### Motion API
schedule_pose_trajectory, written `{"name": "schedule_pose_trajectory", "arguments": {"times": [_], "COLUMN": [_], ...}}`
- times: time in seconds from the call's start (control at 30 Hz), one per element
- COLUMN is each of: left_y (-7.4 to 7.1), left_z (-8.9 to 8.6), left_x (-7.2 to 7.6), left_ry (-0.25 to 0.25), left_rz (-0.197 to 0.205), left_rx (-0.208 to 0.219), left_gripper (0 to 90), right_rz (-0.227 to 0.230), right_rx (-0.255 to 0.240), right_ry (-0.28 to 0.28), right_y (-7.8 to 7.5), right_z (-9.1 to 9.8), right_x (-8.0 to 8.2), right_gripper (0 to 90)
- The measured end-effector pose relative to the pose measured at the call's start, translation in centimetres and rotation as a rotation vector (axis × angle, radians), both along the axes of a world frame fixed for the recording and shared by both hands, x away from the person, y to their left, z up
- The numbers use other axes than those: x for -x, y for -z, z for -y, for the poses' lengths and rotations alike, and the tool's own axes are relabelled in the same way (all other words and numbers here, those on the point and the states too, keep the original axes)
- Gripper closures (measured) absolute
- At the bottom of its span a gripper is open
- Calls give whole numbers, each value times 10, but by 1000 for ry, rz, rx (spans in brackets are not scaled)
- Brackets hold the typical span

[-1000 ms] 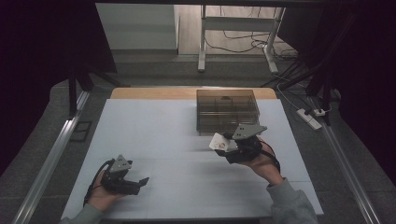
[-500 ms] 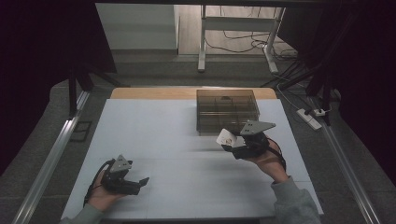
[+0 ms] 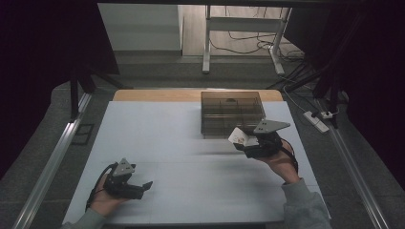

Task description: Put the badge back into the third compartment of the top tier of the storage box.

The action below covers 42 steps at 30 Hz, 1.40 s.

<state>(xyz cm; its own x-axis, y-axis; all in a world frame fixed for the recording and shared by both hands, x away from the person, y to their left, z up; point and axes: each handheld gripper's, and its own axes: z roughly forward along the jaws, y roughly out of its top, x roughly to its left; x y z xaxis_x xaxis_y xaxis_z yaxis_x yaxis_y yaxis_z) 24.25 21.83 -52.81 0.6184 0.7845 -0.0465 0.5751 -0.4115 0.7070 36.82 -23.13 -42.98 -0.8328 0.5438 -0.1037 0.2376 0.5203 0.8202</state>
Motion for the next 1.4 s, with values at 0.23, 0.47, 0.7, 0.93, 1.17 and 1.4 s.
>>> {"name": "schedule_pose_trajectory", "arguments": {"times": [0.23, 0.47, 0.7, 0.93, 1.17, 1.4], "left_y": [0, 0, 0, 0, 1, 1], "left_z": [0, 1, 0, 1, 1, 1], "left_x": [0, 0, 0, 0, 0, 0], "left_ry": [1, 1, 1, 2, 4, 3], "left_rz": [-2, -2, -2, -3, -3, -3], "left_rx": [-1, -2, -2, -3, -4, -4], "left_gripper": [83, 83, 83, 83, 83, 83], "right_rz": [3, 5, 1, 2, 8, 15], "right_rx": [-17, -8, -8, -14, -8, -13], "right_ry": [47, 69, 100, 113, 133, 183], "right_y": [-2, -3, 0, 0, 0, -1], "right_z": [10, 14, 16, 17, 19, 20], "right_x": [-6, -11, -16, -20, -24, -32], "right_gripper": [329, 329, 329, 329, 329, 329]}}
